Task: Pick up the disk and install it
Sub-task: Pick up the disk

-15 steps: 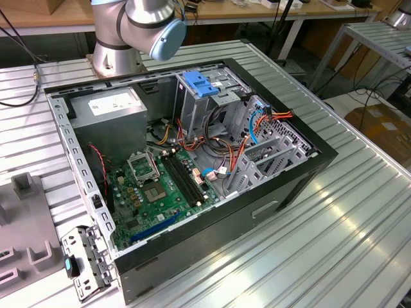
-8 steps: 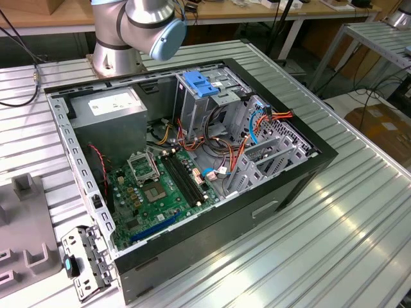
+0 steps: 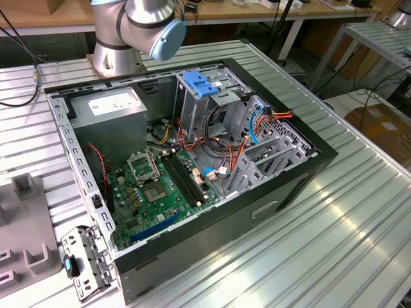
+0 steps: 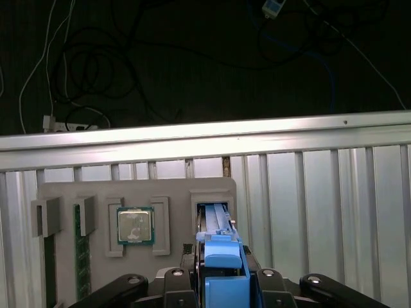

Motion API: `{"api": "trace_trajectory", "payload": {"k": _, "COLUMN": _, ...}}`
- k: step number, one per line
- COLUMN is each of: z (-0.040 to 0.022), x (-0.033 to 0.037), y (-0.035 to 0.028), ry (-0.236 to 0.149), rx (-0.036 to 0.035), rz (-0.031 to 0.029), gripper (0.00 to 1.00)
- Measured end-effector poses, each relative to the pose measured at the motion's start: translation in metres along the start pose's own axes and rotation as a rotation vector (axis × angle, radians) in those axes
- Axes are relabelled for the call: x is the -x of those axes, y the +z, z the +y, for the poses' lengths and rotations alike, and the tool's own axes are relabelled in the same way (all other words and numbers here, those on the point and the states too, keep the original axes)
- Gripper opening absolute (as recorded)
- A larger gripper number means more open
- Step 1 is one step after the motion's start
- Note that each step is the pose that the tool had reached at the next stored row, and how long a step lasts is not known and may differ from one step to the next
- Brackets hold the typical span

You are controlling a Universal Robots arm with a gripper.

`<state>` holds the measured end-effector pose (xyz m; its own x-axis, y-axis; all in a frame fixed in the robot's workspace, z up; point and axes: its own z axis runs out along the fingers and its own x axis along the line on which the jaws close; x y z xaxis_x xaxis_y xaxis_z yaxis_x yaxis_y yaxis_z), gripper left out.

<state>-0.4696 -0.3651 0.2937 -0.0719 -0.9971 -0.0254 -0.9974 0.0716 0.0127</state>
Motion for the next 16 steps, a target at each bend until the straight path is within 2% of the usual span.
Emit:
{"api": "trace_trajectory", "payload": {"k": 8, "z": 0.0000, "x": 0.0000, "y": 0.0000, "ry": -0.054, "rx": 0.0013, "rz": 0.0007, "gripper": 0.37}}
{"api": "trace_trajectory", "payload": {"k": 16, "z": 0.0000, "x": 0.0000, "y": 0.0000, "ry": -0.043, "rx": 0.0012, "rz": 0.0006, "gripper": 0.37}}
